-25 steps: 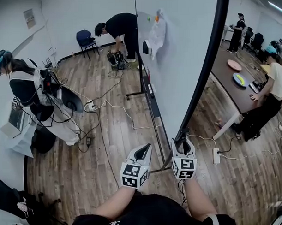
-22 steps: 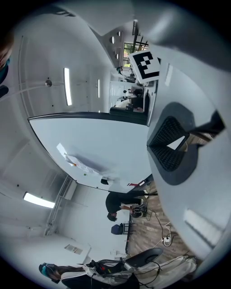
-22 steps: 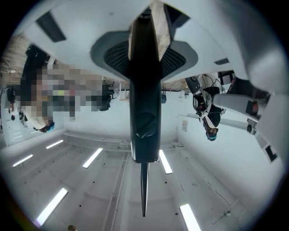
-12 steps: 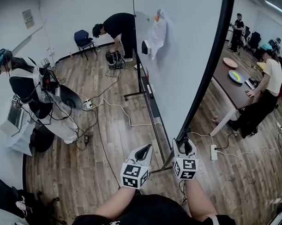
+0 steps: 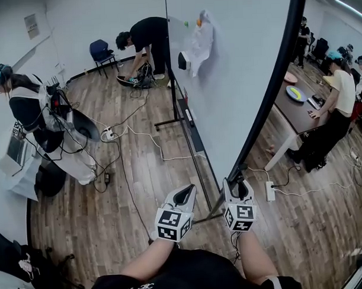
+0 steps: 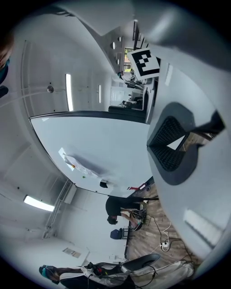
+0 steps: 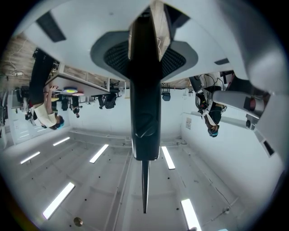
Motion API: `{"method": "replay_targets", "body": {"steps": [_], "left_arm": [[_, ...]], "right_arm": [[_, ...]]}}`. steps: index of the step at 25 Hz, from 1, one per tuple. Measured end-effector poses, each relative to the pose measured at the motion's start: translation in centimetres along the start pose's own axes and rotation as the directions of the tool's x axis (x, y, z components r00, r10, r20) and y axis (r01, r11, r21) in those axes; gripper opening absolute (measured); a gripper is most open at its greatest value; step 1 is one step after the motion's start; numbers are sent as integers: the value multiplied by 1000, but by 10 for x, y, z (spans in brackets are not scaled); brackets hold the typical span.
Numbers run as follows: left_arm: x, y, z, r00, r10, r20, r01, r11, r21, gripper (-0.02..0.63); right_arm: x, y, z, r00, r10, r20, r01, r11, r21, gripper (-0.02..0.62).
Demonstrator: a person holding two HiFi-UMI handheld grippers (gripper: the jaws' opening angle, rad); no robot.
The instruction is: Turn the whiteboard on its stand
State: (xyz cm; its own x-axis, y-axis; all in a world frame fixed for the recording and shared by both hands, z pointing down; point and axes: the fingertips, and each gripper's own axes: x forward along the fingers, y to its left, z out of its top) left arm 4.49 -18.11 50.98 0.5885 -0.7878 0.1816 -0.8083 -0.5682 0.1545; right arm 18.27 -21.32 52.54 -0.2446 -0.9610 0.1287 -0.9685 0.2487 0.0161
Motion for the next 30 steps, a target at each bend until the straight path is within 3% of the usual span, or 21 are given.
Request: {"method": "replay_targets", "body": {"steps": [13, 21, 25, 30], "left_arm": [[-1, -20, 1, 999, -33, 2, 33, 999, 19, 9], [-6, -21, 2, 999, -34, 8, 34, 999, 24, 9], [-9, -17, 1, 1000, -27, 8, 27, 999, 17, 9], [-14, -12, 2, 1000, -18, 13, 18, 1000, 14, 9]], "right_arm": [[-23, -10, -2, 997, -61, 41, 61, 998, 8, 198], [-35, -9, -1, 1000, -20, 12, 20, 1000, 11, 198], [-62, -9, 23, 993, -35, 111, 32, 999, 24, 196], [-92, 2, 67, 966, -42, 255, 32, 999, 41, 196]]}}
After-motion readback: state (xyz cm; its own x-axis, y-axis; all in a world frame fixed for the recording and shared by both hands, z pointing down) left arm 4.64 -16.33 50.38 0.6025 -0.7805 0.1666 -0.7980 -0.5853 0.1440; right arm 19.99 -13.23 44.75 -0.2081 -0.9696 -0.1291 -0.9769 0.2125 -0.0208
